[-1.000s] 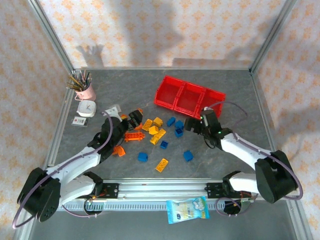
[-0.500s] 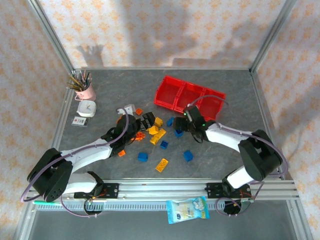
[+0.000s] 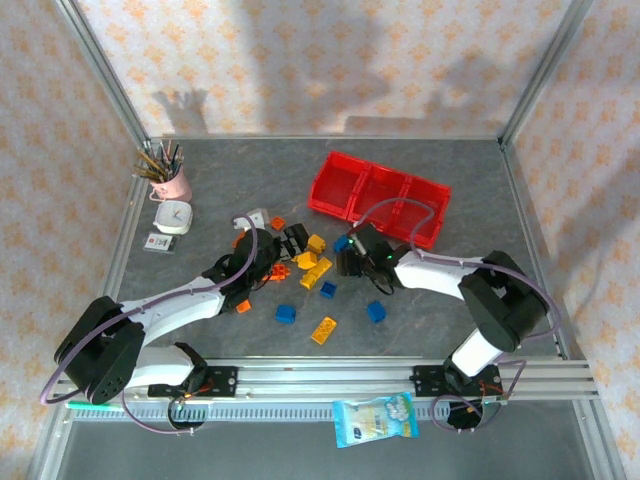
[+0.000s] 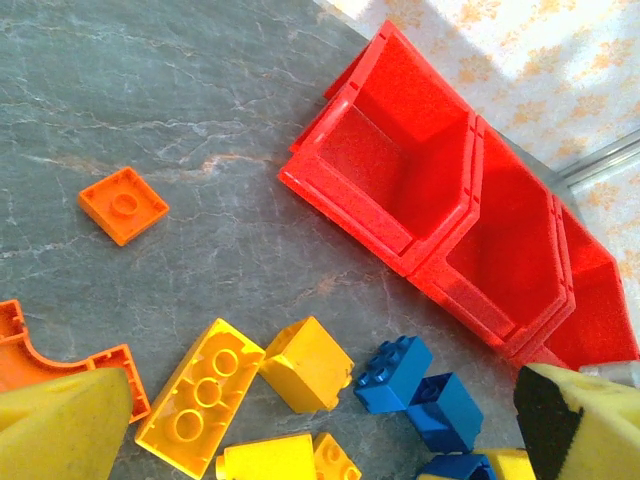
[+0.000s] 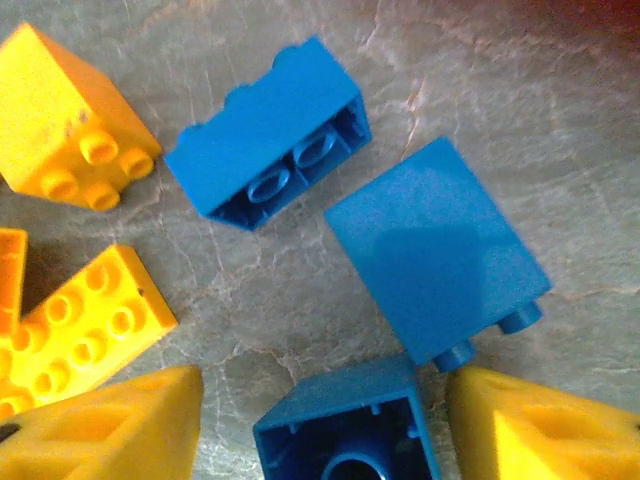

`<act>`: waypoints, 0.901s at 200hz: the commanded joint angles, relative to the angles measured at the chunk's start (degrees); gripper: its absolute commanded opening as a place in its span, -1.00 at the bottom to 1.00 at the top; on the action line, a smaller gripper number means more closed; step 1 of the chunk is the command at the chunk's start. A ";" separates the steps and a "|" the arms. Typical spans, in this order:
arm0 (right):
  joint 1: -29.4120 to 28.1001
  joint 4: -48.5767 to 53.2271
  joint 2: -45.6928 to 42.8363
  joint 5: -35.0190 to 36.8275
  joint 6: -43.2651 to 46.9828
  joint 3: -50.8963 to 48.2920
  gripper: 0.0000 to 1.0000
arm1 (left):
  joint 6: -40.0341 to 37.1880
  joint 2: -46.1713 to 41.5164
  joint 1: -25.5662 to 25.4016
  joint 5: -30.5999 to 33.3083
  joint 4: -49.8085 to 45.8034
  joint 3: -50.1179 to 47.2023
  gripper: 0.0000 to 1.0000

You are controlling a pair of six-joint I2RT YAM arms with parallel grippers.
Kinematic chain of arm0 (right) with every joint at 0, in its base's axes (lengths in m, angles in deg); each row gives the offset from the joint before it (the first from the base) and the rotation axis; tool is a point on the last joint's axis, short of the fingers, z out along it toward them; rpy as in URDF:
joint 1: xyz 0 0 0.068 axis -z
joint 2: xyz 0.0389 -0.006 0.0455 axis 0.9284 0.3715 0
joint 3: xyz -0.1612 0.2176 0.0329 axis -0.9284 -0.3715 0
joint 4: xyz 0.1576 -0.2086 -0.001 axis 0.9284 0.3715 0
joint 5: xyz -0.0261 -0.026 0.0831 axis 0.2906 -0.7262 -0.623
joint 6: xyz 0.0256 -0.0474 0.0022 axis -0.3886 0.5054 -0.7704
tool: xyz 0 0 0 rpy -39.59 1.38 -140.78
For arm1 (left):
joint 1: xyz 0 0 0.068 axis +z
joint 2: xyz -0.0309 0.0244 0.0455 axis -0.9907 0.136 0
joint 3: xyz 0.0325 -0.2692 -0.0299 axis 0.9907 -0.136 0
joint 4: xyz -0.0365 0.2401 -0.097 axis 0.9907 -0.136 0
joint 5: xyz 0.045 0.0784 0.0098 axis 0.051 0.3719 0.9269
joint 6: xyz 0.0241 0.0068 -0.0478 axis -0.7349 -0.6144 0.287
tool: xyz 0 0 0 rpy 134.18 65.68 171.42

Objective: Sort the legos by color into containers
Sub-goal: Pick up the lego from the center of the table.

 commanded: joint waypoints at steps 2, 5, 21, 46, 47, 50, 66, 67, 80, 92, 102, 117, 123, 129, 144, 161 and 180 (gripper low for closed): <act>-0.97 2.33 1.48 3.32 -0.43 2.29 0.19 | -0.10 -1.34 -0.42 1.90 -1.58 0.73 0.98; -1.07 2.36 1.71 3.51 -0.43 2.38 0.17 | -0.12 -1.36 -0.44 1.99 -1.58 0.70 0.98; -1.08 2.59 2.66 4.55 -0.52 2.93 0.06 | -0.13 -1.23 -0.39 2.29 -1.50 0.44 0.98; -1.08 2.57 3.11 4.85 -0.28 3.73 -0.16 | -0.39 -0.96 -0.42 2.19 -1.73 0.79 0.98; -1.08 2.57 3.11 4.85 -0.28 3.73 -0.16 | -0.39 -0.99 -0.40 2.20 -1.79 0.79 0.98; -1.08 2.64 3.13 4.82 -0.26 3.87 -0.18 | -0.47 -0.98 -0.40 2.21 -1.92 0.87 0.98; -1.12 3.21 3.07 4.91 0.10 4.23 -0.27 | -0.65 -1.15 -0.40 2.42 -2.11 0.97 0.98; -1.14 3.26 3.05 4.91 0.14 4.25 -0.28 | -0.65 -1.21 -0.40 2.45 -2.11 0.97 0.99; -1.16 4.04 2.44 4.87 0.34 4.44 -0.42 | -0.65 -1.36 -0.39 2.63 -2.02 0.86 0.98; -1.13 4.32 1.32 4.03 0.44 4.45 -0.52 | -0.74 -1.56 -0.42 2.73 -2.20 0.95 0.98; -1.16 4.22 -0.02 3.13 0.52 4.36 -0.58 | -0.87 -1.86 -0.39 2.75 -2.41 1.18 0.98; -1.17 4.80 -1.88 2.46 0.65 5.02 -0.63 | -1.10 -2.23 -0.33 2.87 -3.11 1.63 0.98; -1.17 5.25 -2.42 2.28 0.77 5.74 -0.64 | -1.18 -2.58 -0.32 3.00 -3.58 1.80 0.98; -1.17 5.78 -2.89 2.12 0.90 6.48 -0.64 | -1.31 -2.89 -0.31 3.11 -3.81 1.93 0.98; -1.14 7.06 -3.39 1.83 1.53 9.18 -0.65 | -1.53 -3.93 -0.22 3.52 -4.25 1.94 0.98; -1.08 8.30 -2.58 3.12 2.11 13.15 -0.65 | -2.03 -5.16 0.25 3.43 -4.94 2.18 0.98; -0.67 8.54 -0.62 5.38 2.75 17.75 -0.66 | -2.70 -6.49 1.58 2.73 -6.01 2.76 0.98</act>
